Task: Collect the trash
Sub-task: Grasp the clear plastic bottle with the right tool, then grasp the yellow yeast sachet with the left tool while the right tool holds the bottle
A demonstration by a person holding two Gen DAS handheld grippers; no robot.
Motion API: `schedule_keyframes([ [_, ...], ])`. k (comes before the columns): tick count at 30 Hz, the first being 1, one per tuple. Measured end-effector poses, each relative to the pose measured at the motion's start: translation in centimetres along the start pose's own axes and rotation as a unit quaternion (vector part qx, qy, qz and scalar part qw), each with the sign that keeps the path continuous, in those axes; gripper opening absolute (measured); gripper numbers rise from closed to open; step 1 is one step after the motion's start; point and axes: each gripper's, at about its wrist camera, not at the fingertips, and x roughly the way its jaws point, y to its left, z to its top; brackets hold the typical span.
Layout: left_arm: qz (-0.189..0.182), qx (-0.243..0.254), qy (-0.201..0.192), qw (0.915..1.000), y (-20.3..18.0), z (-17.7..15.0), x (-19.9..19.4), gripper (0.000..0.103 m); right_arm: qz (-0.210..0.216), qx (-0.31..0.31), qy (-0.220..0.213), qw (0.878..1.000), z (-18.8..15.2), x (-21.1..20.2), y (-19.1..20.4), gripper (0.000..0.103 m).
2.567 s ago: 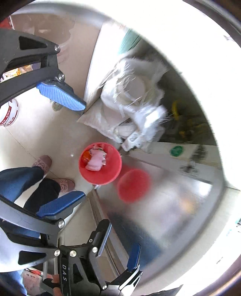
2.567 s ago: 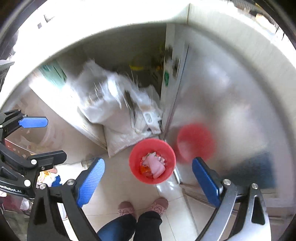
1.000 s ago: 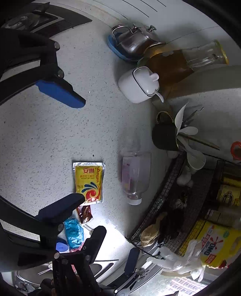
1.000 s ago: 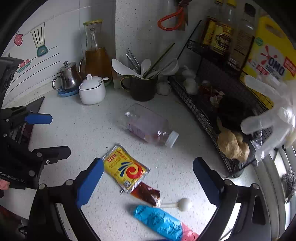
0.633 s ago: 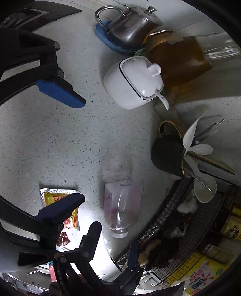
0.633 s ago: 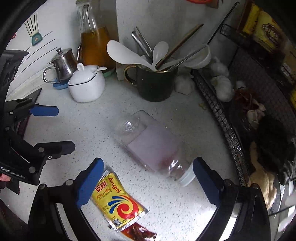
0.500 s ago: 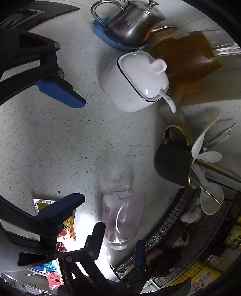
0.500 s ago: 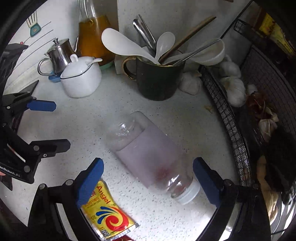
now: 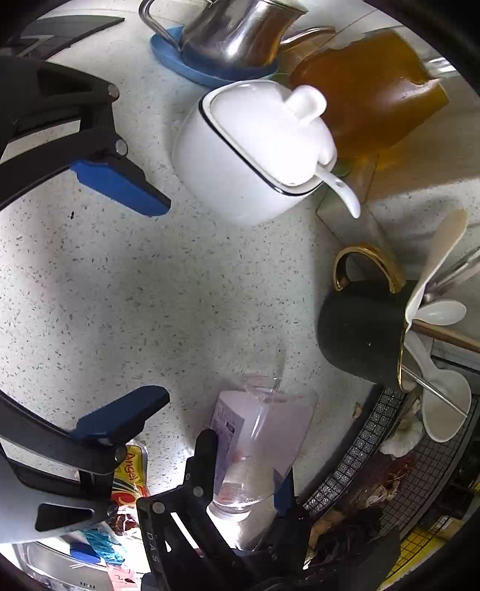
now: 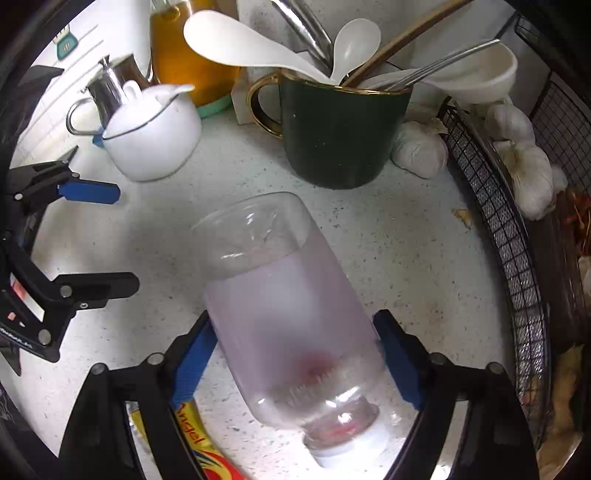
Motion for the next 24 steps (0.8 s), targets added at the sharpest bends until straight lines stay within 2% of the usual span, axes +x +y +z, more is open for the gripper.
schedule_keyframes([
  [2,-0.004,0.012,-0.004,0.9999,-0.4,0.0,-0.5,0.092,0.007,0.01,-0.006,1.0,-0.8,-0.6,0.3,0.079],
  [6,-0.018,0.048,-0.007,0.9987,-1.7,-0.1,-1.3,0.092,-0.014,0.048,-0.023,0.999,-2.6,-2.8,0.3,0.077],
  [9,-0.034,0.088,0.0,0.9955,-3.4,-0.6,-1.5,0.092,-0.056,0.101,-0.029,0.993,-5.1,-5.2,0.4,0.076],
  [13,-0.064,0.145,0.011,0.9874,-5.9,-1.3,-1.5,0.092,-0.101,0.179,-0.025,0.978,-8.7,-7.5,1.0,0.076],
  [18,-0.097,0.221,0.024,0.97,-8.8,-2.2,-1.0,0.092,-0.144,0.242,-0.028,0.959,-12.1,-9.4,1.5,0.076],
  [24,-0.125,0.331,0.031,0.9349,-11.1,-2.6,-0.2,0.092,-0.168,0.275,-0.02,0.946,-13.8,-10.0,2.4,0.076],
])
